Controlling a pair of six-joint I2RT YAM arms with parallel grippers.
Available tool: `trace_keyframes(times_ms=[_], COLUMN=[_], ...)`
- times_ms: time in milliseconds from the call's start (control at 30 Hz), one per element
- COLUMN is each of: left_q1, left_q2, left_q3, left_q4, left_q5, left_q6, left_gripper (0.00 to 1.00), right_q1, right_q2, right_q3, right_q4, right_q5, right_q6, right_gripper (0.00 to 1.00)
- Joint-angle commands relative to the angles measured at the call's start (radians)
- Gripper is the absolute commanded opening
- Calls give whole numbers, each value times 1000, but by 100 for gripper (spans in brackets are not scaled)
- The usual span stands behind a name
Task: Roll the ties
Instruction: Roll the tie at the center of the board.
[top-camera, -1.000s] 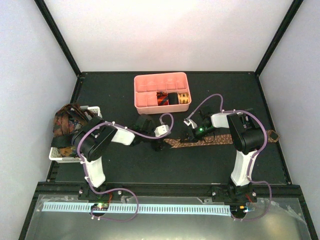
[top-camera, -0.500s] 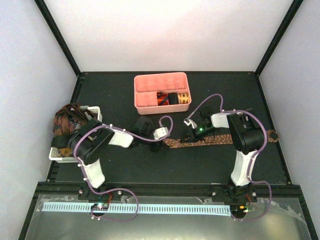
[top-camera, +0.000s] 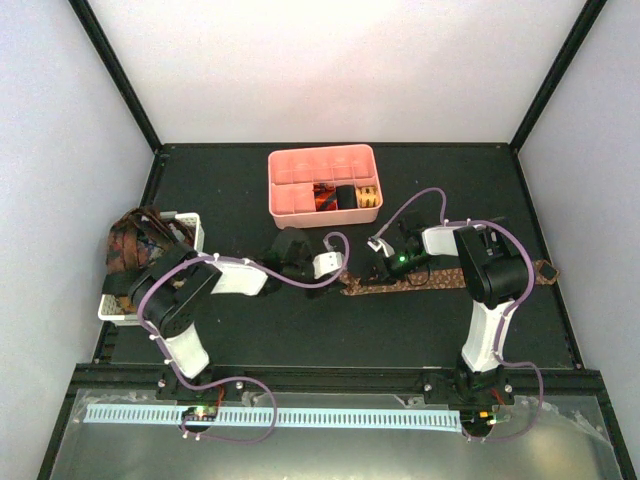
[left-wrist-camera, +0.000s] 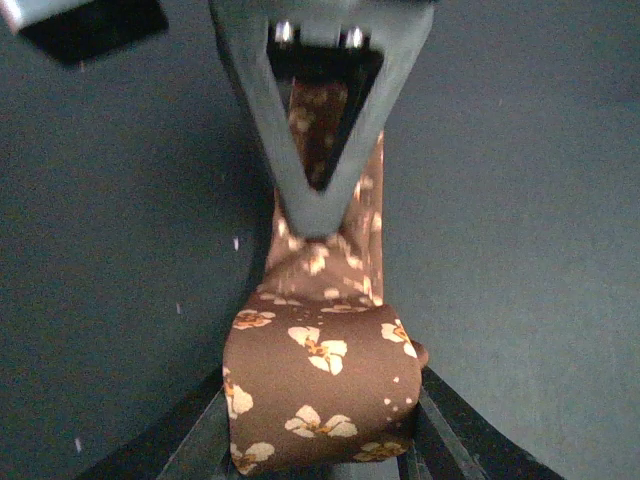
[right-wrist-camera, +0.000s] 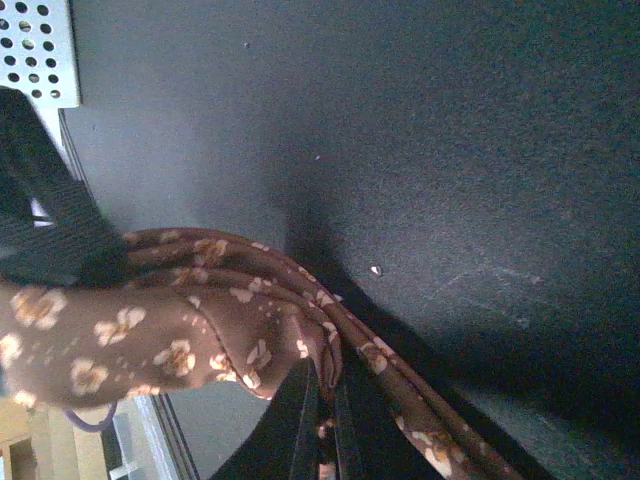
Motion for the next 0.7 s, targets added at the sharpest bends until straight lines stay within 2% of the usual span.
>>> trace_keyframes(times_ms=[0, 267, 533, 667], left_q1=[-29, -77, -79, -78], left_q2=[21, 112, 206, 220], left_q3=[64, 139, 187, 204], left_q4=[19, 2, -24, -70], left_q5=[57, 44, 26, 5], left_q6=[56, 47, 38, 37], left_gripper=[38, 40, 39, 39], right_q1=[3, 4, 3, -4], right_q2=[34, 34, 19, 2], right_q3=[-15, -15, -13, -10], right_q4=[8, 7, -3, -23], right_q5=[73, 63, 52, 48], right_q6=[-9, -11, -17, -25], right_gripper=[2, 2, 2, 6])
